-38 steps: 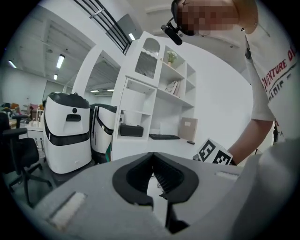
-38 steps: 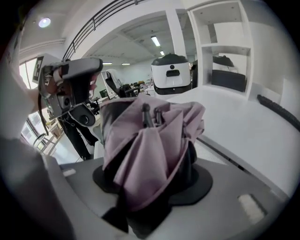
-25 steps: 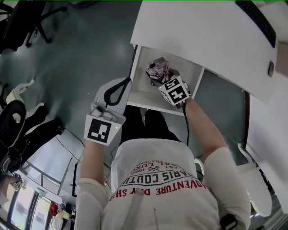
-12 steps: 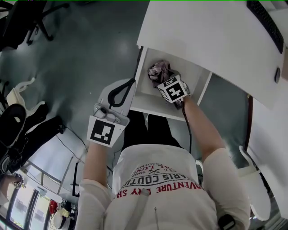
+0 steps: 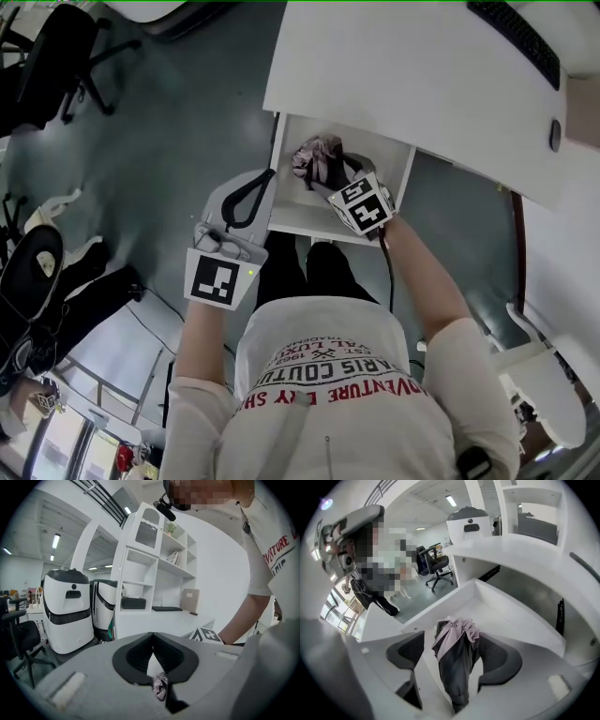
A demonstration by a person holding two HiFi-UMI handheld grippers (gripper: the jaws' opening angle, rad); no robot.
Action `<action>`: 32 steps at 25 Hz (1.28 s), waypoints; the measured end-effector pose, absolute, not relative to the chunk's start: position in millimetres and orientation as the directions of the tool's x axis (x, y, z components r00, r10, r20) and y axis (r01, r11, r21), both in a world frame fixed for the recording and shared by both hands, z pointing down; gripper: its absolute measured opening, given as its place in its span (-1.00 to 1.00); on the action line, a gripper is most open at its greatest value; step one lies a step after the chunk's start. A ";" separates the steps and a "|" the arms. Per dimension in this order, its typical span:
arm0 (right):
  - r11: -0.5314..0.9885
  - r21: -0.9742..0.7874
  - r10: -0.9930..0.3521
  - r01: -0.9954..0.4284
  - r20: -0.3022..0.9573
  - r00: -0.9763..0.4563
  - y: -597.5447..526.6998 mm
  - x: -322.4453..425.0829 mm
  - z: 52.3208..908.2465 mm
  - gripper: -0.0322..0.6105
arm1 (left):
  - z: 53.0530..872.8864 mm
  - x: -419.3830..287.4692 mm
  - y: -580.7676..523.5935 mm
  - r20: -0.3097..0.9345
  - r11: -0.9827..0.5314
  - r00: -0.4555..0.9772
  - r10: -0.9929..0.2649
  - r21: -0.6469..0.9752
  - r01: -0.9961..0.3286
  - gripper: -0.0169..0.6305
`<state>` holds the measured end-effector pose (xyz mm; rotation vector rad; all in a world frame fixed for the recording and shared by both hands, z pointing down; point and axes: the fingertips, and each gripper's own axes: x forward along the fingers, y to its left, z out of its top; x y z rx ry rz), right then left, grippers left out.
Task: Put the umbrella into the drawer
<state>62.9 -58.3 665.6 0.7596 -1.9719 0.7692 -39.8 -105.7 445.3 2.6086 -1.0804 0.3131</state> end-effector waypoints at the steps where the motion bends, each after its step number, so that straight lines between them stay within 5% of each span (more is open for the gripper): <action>1: 0.627 -0.222 -0.228 -0.747 0.864 -0.449 -57.7 64.9 652.4 0.22 | 435.6 -36.0 -104.5 0.303 -0.675 0.695 -0.652 0.187 -0.714 -0.92; 4: 0.630 -0.220 -0.273 -0.745 0.835 -0.478 -59.2 69.4 610.1 0.02 | 408.8 -23.0 -103.2 0.284 -0.691 0.704 -0.651 0.162 -0.705 -0.92; 7: 0.600 -0.215 -0.350 -0.771 0.796 -0.494 -65.5 79.1 563.0 -0.63 | 380.5 -8.6 -102.8 0.260 -0.711 0.713 -0.651 0.123 -0.693 -0.92; 13: 0.570 -0.157 -0.514 -0.807 0.698 -0.499 -57.0 108.0 462.6 -0.90 | 318.9 18.1 -85.5 0.220 -0.728 0.730 -0.647 0.108 -0.677 -0.92; 32: 0.464 0.010 -0.876 -0.886 0.154 -0.457 -56.5 167.1 217.9 -0.90 | 208.9 42.7 -76.4 0.123 -0.784 0.775 -0.620 -0.070 -0.616 -0.92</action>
